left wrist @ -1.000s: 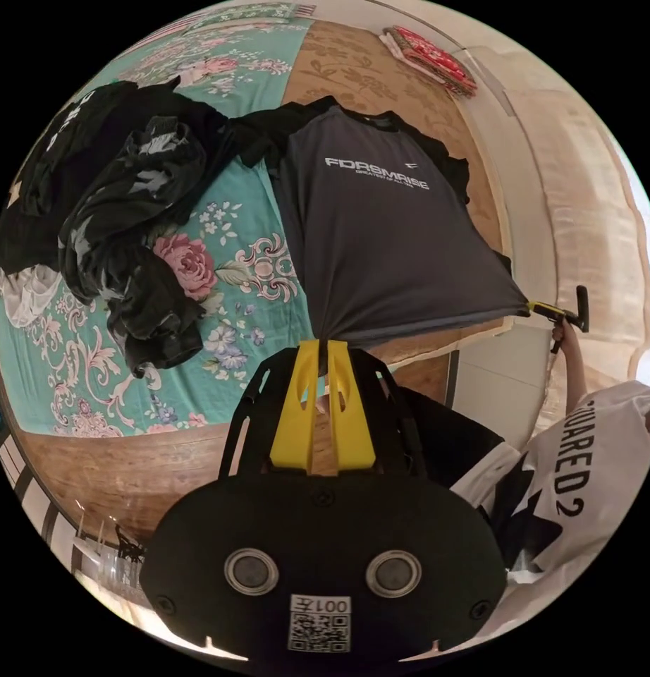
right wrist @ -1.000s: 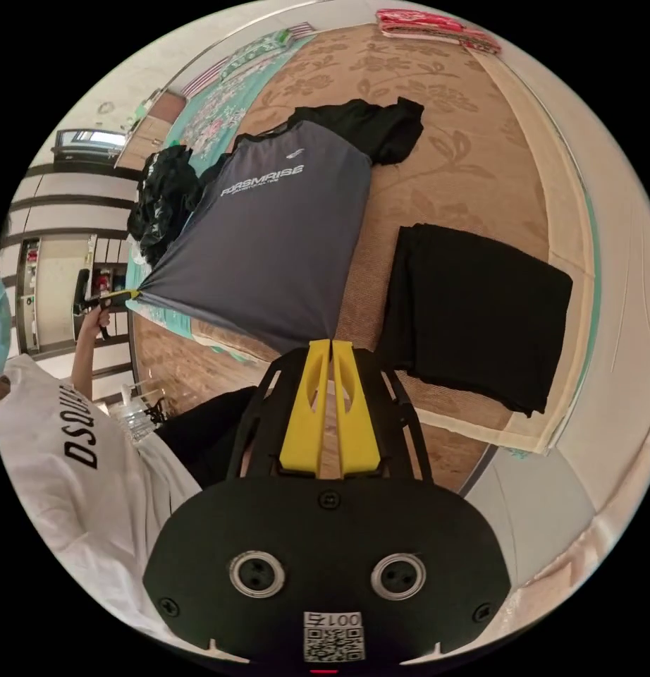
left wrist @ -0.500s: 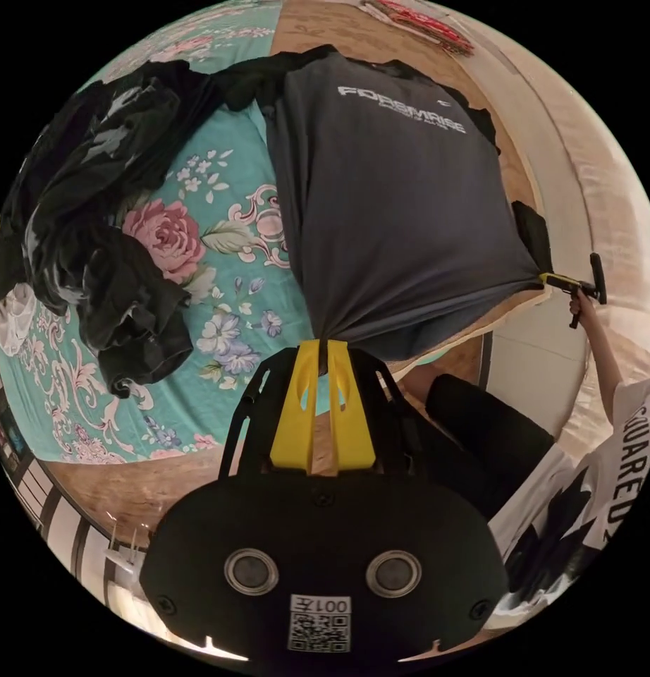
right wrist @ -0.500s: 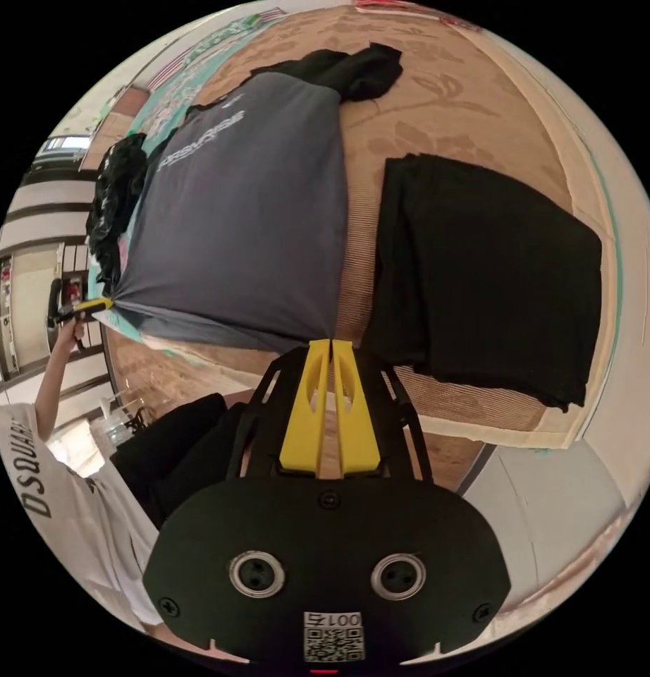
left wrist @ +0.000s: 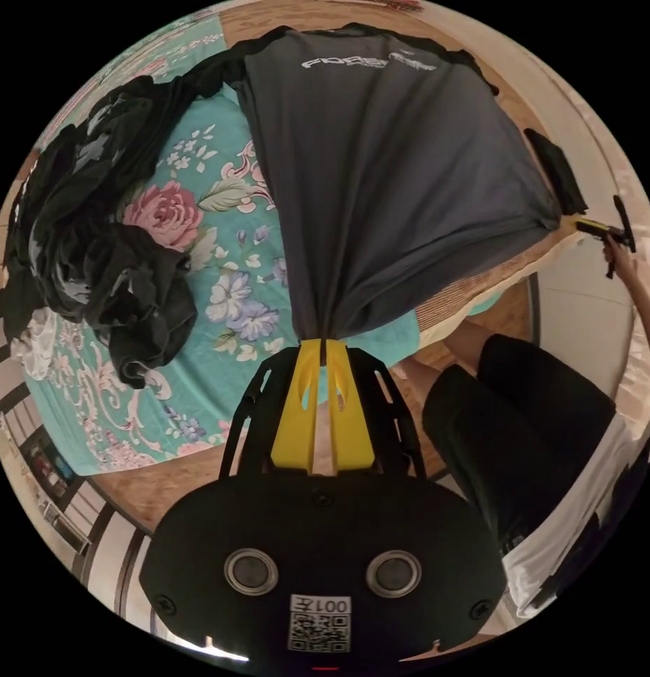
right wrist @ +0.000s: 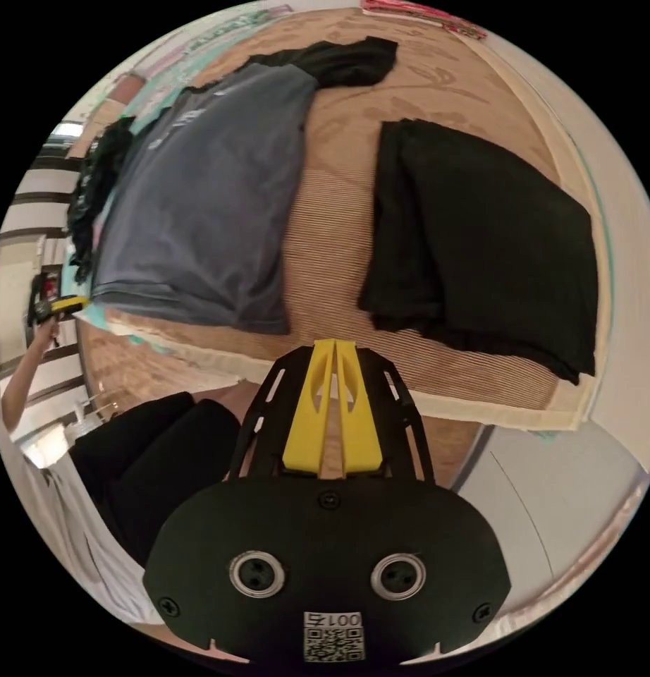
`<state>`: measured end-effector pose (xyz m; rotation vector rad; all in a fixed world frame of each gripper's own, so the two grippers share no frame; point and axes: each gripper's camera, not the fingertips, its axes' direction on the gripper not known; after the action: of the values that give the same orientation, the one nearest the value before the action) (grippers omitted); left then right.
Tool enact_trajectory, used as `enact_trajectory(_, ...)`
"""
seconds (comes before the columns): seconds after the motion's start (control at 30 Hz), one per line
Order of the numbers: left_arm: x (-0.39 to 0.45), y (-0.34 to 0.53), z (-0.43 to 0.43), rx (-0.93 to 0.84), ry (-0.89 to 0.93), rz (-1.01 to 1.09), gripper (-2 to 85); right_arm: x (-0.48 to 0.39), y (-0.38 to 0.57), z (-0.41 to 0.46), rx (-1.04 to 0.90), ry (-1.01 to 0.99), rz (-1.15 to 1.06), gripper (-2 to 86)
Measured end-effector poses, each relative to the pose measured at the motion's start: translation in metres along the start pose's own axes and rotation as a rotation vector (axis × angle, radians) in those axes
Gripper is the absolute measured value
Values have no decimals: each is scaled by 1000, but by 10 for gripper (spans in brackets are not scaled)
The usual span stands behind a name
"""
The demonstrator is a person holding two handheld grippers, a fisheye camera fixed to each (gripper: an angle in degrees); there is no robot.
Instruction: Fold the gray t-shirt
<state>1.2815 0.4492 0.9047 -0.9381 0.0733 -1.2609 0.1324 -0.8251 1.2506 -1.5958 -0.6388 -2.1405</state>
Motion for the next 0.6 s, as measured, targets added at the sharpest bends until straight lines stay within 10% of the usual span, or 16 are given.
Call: enact_trajectory(0.6, 0, 36, 58, 32, 73, -101, 74, -69, 26, 38, 66, 330, -335, 31)
